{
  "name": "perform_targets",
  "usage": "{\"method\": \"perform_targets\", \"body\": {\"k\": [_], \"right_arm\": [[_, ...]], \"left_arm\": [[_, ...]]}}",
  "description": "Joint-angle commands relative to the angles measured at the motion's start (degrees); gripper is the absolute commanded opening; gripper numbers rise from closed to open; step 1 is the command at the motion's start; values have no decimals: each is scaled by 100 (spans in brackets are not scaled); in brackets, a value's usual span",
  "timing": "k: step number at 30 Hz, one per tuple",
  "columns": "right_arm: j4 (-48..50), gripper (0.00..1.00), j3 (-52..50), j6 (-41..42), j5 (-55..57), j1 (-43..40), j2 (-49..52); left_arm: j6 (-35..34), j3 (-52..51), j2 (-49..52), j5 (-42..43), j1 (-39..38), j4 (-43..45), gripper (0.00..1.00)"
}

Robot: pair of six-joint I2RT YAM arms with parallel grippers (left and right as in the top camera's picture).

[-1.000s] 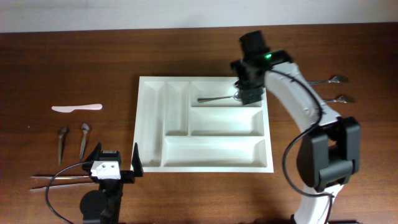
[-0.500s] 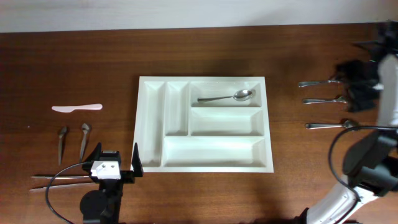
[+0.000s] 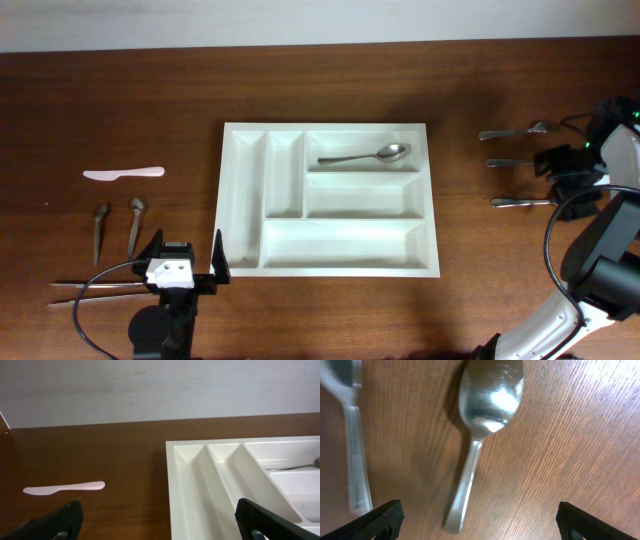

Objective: Pack container
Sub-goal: 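Release the spoon and move the right gripper back to the cutlery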

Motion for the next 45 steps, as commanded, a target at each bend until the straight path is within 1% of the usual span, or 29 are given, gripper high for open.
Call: {"method": "perform_targets", "body": {"k": [1,12,22,25,26,28,30,32,35,37,38,40,42,43,45], "right_arm": [[138,99,-153,-127,155,-114,76],[245,99,-160,-105,197,-155,752],[538,100,-160,-103,195,-155,828],[562,83,-160,-103,157,-155,828],[564,80,-160,-103,131,-155,828],[566,80,-160,-103,103,-155,828],[575,83,-173,-103,61,-155,828],[612,82,-227,-103,-42,-155,828],[778,64,-396,-101,-221,-155,828],[898,54,-505,-103,-264,-155,828],[944,51,-551,-103,-262,-155,828],[990,48,-645,-105,-260,-155,828],[990,40,-669,-107,-256,-155,828],[988,34,-673,-107,-258,-155,828],[981,15,-671,-107,-260,-153,826]], "left_arm": [[87,-61,-55,-37,24,20,99],[87,-61,-55,-39,24,20,99],[87,-61,-55,-39,24,20,99],[87,-61,-55,-39,24,20,99],[90,-61,-55,-39,24,20,99],[87,-61,-55,-39,24,20,99],[87,-61,-55,-39,24,20,99],[87,-61,-55,-39,24,20,99],[87,-61,-55,-39,24,20,99],[87,-61,-55,-39,24,20,99],[87,-61,-55,-39,24,20,99],[87,-61,-55,-39,24,20,99],[87,-61,-55,-39,24,20,99],[87,-61,-55,-39,24,20,99],[87,-61,-55,-39,24,20,99]]}}
